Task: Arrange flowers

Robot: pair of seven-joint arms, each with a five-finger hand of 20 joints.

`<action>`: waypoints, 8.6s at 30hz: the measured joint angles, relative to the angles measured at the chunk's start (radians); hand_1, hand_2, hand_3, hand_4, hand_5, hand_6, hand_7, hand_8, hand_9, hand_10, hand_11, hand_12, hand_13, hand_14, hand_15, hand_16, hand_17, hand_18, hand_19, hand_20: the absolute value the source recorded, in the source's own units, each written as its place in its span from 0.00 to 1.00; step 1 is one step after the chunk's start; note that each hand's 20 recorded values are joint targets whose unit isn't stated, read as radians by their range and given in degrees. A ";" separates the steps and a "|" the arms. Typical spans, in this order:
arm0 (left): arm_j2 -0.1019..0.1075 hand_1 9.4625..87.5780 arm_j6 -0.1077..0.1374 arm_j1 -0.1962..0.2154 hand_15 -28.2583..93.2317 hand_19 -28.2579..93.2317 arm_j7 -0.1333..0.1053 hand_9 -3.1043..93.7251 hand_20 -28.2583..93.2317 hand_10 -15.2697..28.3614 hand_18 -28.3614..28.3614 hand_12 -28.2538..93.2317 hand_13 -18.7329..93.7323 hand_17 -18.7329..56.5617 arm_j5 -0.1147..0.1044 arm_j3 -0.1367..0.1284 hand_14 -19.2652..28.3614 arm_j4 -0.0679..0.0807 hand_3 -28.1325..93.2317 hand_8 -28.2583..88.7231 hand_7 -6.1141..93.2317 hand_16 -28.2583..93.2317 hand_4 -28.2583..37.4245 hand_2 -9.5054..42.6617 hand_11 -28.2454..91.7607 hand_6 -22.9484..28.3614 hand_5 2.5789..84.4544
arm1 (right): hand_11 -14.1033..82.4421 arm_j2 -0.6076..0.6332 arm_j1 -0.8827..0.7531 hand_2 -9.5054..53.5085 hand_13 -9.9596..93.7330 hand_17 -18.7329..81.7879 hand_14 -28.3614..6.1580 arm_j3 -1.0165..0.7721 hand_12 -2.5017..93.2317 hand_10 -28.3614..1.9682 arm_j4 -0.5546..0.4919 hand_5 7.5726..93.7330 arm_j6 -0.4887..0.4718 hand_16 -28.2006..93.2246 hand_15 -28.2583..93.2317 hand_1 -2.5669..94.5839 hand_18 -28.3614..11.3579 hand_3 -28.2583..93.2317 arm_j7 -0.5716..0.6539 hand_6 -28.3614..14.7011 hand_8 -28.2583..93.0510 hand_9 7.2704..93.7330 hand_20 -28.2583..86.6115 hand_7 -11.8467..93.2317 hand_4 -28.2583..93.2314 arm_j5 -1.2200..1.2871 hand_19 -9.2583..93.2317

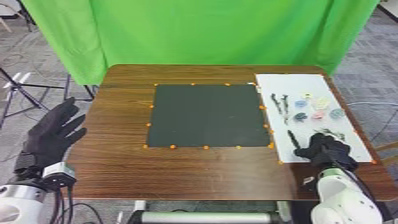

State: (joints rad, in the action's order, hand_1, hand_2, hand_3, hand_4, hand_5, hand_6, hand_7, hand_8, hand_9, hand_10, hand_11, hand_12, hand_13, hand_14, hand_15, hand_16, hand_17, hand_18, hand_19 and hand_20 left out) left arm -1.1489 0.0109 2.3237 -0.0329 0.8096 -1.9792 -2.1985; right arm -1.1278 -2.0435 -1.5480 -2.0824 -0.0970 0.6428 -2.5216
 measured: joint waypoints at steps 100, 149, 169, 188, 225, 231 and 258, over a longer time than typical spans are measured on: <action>0.169 0.18 -0.007 0.024 0.36 0.51 0.070 0.22 0.31 0.55 0.82 0.40 0.27 0.08 -0.001 -0.030 0.65 -0.003 0.81 0.15 0.28 0.29 0.01 0.12 0.30 0.45 0.20 | 0.79 -0.454 0.637 0.16 0.89 0.60 0.56 0.707 0.56 0.63 0.493 0.93 -0.142 0.56 0.93 0.28 0.10 0.93 -0.031 0.72 0.19 0.93 0.67 0.59 0.09 -0.084 1.00; 0.045 0.18 -0.005 0.139 0.36 0.51 -0.014 0.22 0.31 0.55 0.82 0.40 0.28 0.08 0.015 -0.095 0.65 -0.039 0.81 0.15 0.28 0.29 0.01 0.12 0.30 0.45 0.20 | 0.74 0.185 0.382 0.00 0.51 0.38 0.36 0.112 0.45 0.24 0.175 0.40 -0.162 0.42 0.86 0.29 0.16 0.74 0.192 0.40 0.10 0.38 0.67 0.54 0.00 0.084 0.87; 0.027 0.18 -0.005 0.151 0.36 0.51 -0.005 0.22 0.31 0.55 0.82 0.40 0.28 0.08 0.036 -0.107 0.65 -0.050 0.81 0.14 0.28 0.29 0.01 0.12 0.30 0.45 0.20 | 0.74 0.245 0.119 0.00 0.55 0.37 0.40 -0.101 0.45 0.29 0.095 0.46 -0.352 0.42 0.85 0.25 0.14 0.83 0.240 0.43 0.12 0.45 0.69 0.51 0.00 0.151 0.85; 0.027 0.19 -0.004 0.152 0.36 0.51 0.000 0.22 0.31 0.55 0.82 0.40 0.28 0.08 0.035 -0.107 0.65 -0.049 0.81 0.15 0.28 0.29 0.01 0.12 0.30 0.45 0.20 | 0.76 0.228 0.062 0.06 0.75 0.46 0.52 -0.090 0.62 0.59 0.142 0.67 -0.129 0.52 0.91 0.47 0.17 0.91 0.032 0.65 0.37 0.74 0.68 0.67 0.01 0.045 0.90; 0.037 0.18 -0.005 0.141 0.36 0.51 0.018 0.22 0.31 0.55 0.82 0.40 0.28 0.08 0.035 -0.106 0.65 -0.049 0.81 0.14 0.28 0.29 0.01 0.12 0.30 0.45 0.20 | 0.84 0.001 0.452 0.03 0.80 0.50 0.48 0.446 0.59 0.53 0.043 0.74 0.010 0.54 0.97 0.43 0.12 0.94 -0.049 0.64 0.43 0.81 0.70 0.67 0.11 0.106 0.95; 0.045 0.18 -0.005 0.139 0.36 0.51 0.021 0.22 0.31 0.55 0.82 0.40 0.28 0.08 0.034 -0.098 0.65 -0.047 0.81 0.14 0.28 0.29 0.01 0.12 0.31 0.45 0.20 | 0.84 -0.137 0.465 0.02 0.80 0.50 0.48 0.515 0.59 0.53 0.109 0.74 -0.082 0.54 0.97 0.43 0.12 0.94 -0.063 0.65 0.43 0.82 0.70 0.67 0.11 0.037 0.95; 0.062 0.18 -0.005 0.127 0.36 0.51 0.026 0.22 0.31 0.55 0.82 0.40 0.28 0.08 0.034 -0.075 0.65 -0.038 0.81 0.14 0.28 0.29 0.01 0.12 0.31 0.45 0.20 | 0.83 -0.328 0.453 0.02 0.81 0.52 0.52 0.550 0.60 0.57 0.292 0.73 -0.114 0.55 0.96 0.40 0.12 0.91 -0.052 0.68 0.41 0.82 0.67 0.67 0.10 -0.124 0.97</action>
State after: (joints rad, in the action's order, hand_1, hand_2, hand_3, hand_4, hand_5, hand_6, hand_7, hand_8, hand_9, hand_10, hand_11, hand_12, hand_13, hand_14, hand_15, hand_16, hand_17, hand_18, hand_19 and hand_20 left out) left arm -1.0874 0.0057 2.4503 -0.0064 0.8434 -2.0538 -2.2364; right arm -1.4558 -1.5908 -0.9977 -1.7900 -0.2109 0.5909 -2.6456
